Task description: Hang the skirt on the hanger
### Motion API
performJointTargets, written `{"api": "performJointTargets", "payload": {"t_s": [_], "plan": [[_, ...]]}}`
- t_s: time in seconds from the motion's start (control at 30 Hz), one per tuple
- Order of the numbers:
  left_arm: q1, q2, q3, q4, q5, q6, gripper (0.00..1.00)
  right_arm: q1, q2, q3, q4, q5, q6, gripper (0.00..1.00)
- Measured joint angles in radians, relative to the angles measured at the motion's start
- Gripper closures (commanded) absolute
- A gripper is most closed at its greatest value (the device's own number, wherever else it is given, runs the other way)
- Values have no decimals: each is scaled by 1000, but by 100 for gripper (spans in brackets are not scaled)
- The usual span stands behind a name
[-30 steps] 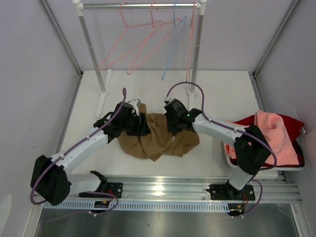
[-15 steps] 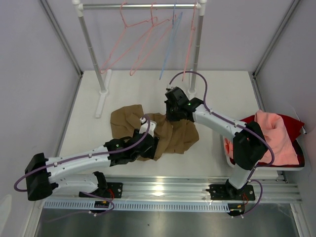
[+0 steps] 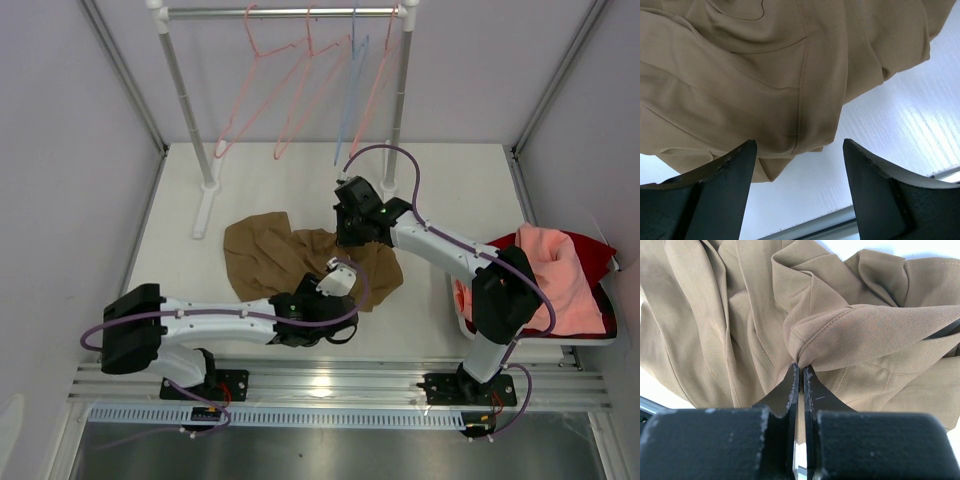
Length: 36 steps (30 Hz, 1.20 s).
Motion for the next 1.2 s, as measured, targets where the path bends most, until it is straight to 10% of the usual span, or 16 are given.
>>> {"api": "performJointTargets", "payload": {"t_s": [0.47, 0.97, 1.2], "plan": [[-11, 141, 48, 7, -84, 8, 26, -2, 0, 0, 0, 0, 0, 98], [27, 101, 71, -37, -137, 35, 100, -4, -1, -6, 0, 2, 1, 97], [111, -48, 56, -25, -3, 59, 100, -4, -29, -35, -5, 31, 10, 59]]}}
